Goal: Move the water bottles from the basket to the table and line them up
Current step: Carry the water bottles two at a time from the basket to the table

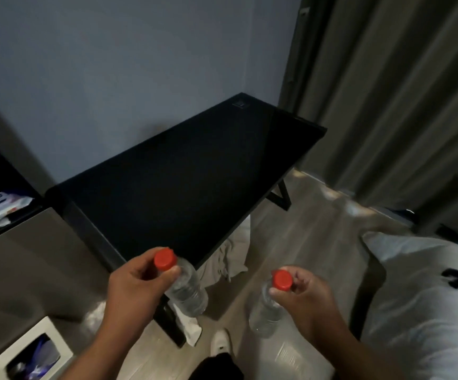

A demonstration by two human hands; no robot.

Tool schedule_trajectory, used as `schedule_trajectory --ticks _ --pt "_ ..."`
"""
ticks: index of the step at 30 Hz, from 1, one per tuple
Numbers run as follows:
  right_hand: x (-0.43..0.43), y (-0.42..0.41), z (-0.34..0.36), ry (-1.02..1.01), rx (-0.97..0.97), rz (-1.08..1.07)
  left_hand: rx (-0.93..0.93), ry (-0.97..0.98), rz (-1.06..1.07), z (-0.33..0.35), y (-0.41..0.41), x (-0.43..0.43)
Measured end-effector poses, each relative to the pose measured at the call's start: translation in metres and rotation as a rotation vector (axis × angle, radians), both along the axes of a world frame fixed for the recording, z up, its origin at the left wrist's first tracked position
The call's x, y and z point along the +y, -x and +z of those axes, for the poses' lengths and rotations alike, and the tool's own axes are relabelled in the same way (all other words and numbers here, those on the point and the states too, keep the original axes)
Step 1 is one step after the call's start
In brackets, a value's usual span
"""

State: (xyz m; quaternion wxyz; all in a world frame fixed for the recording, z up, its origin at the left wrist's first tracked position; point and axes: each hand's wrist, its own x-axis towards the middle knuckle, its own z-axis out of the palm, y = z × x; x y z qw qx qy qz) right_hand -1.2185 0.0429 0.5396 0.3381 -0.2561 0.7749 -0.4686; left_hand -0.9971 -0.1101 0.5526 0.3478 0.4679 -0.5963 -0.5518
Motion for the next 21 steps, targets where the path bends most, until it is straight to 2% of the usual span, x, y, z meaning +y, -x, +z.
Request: schedule_trajectory --ticks 7,14,21 --pt "-0.087 0.084 0.012 -0.058 0.174 0.072 0.002 -0.045 0.036 -0.013 0.083 -0.089" --pt "-0.168 0.144 0.017 -0.044 0.166 0.158 -0.084 0.061 -0.032 -0.017 0.154 -0.158" --pt "-0.279 0.21 -0.004 -0.015 0.113 0.336 -0.115 0.014 0.128 -0.035 0.208 -0.208"
